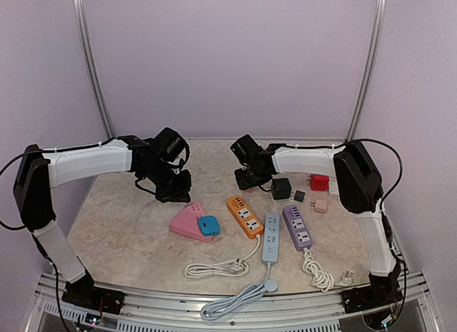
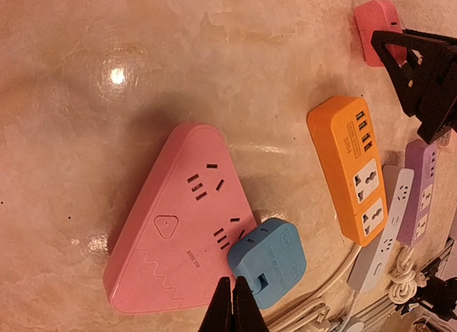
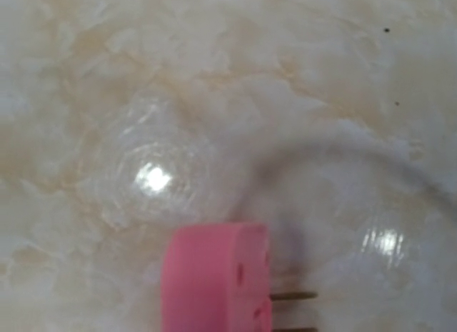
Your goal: Pull the plug off the socket
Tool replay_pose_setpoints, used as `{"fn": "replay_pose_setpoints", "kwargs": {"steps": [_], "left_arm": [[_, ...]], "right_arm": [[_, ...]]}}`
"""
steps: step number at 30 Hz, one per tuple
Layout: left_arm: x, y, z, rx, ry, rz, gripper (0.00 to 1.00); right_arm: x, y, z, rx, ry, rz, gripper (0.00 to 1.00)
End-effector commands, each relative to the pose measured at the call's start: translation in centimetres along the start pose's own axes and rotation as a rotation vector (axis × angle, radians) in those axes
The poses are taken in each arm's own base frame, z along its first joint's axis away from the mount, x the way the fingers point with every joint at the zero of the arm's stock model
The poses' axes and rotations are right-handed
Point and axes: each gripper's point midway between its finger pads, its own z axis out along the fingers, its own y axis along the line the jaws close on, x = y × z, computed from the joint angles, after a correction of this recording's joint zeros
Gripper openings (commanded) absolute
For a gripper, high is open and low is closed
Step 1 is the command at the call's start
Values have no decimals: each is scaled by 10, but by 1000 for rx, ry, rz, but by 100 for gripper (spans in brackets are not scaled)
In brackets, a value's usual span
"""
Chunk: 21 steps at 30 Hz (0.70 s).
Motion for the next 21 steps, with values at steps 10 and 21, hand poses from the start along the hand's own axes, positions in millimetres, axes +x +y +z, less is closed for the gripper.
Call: {"fn": "replay_pose_setpoints", "kwargs": {"steps": [10, 21], "left_arm": [[2, 2, 6, -5, 15, -1, 2], [3, 2, 8, -8, 19, 0, 2]], "right_arm": [[6, 5, -3, -58, 19, 17, 41], [-2, 11, -12, -101, 3, 28, 50]]}}
